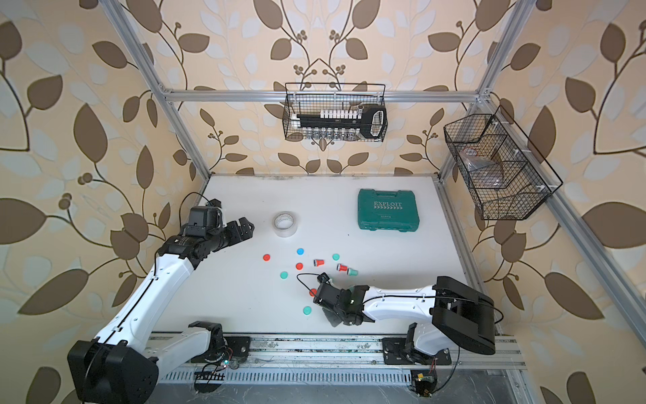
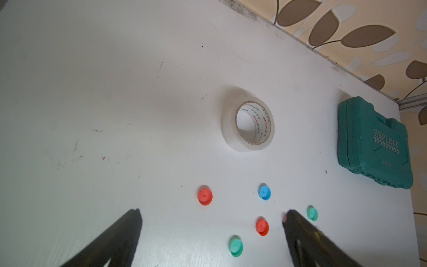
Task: Close the stamp cap
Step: Pick up the stamp from the center of the board.
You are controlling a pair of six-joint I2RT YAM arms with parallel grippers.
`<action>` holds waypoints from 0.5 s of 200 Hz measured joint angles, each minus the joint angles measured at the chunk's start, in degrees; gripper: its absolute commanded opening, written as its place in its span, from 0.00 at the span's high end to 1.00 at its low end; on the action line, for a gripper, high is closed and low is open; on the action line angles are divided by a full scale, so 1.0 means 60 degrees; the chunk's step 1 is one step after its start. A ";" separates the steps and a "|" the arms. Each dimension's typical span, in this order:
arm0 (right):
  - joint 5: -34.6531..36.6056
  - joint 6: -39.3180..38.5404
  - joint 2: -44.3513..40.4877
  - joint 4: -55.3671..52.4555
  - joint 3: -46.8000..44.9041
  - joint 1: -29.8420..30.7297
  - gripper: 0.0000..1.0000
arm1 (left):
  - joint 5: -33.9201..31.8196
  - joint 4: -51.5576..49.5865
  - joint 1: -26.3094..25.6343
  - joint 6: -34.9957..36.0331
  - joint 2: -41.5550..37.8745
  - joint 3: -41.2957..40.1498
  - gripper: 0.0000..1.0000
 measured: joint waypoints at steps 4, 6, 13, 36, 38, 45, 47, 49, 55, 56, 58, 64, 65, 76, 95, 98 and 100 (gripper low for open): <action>-0.0004 0.0018 0.0000 0.0000 0.0000 0.0004 0.78 | 0.0000 0.0000 0.0000 0.0000 0.0000 0.0000 0.01; -0.0004 0.0022 0.0000 0.0000 0.0000 0.0004 0.78 | 0.0000 0.0000 0.0000 0.0000 0.0000 0.0000 0.01; -0.0004 0.0029 0.0000 0.0000 0.0000 0.0018 0.79 | 0.0000 0.0000 0.0000 0.0000 0.0000 0.0000 0.01; -0.0029 0.0062 0.0000 0.0018 -0.0004 0.0029 0.81 | 0.0007 0.0004 0.0000 0.0000 0.0025 0.0000 0.01; -0.0029 0.0062 0.0000 0.0018 -0.0004 0.0029 0.82 | 0.0011 0.0004 0.0000 0.0000 0.0025 0.0000 0.01; -0.0029 0.0066 0.0000 0.0022 -0.0004 0.0029 0.82 | 0.0069 0.0004 0.0000 0.0004 0.0040 0.0000 0.01; -0.0029 0.0066 0.0000 0.0022 -0.0004 0.0029 0.82 | 0.0087 0.0004 0.0000 0.0004 0.0044 0.0000 0.01; -0.0025 0.0066 0.0000 0.0022 -0.0004 0.0029 0.82 | 0.0113 0.0007 0.0000 0.0007 0.0047 0.0000 0.01; -0.0025 0.0066 0.0000 0.0018 -0.0004 0.0029 0.82 | 0.0244 0.0011 0.0000 0.0004 0.0058 0.0000 0.01; -0.0025 0.0066 -0.0004 0.0022 -0.0004 0.0029 0.82 | 0.0270 0.0015 0.0000 0.0011 0.0058 0.0000 0.01; -0.0025 0.0066 -0.0004 0.0018 -0.0004 0.0029 0.82 | 0.0306 0.0015 0.0000 0.0007 0.0058 0.0000 0.01; -0.0025 0.0066 -0.0011 0.0015 -0.0004 0.0029 0.83 | 0.0433 0.0029 0.0000 0.0011 0.0062 0.0000 0.01; -0.0025 0.0066 -0.0011 0.0015 -0.0004 0.0029 0.83 | 0.0452 0.0029 0.0000 0.0011 0.0062 0.0000 0.01; -0.0011 0.0062 -0.0076 -0.0018 -0.0018 0.0029 0.83 | 0.0663 0.0069 0.0000 0.0011 0.0062 0.0000 0.01; 0.0080 0.0022 -0.0426 -0.0051 -0.0084 0.0036 0.84 | 0.1038 0.0087 0.0000 0.0036 0.0135 0.0000 0.01; 0.0102 0.0015 -0.0499 -0.0047 -0.0098 0.0036 0.84 | 0.1067 0.0087 0.0000 0.0044 0.0164 0.0000 0.02; 0.0109 0.0004 -0.0568 -0.0044 -0.0109 0.0036 0.85 | 0.1096 0.0087 0.0000 0.0051 0.0186 0.0000 0.02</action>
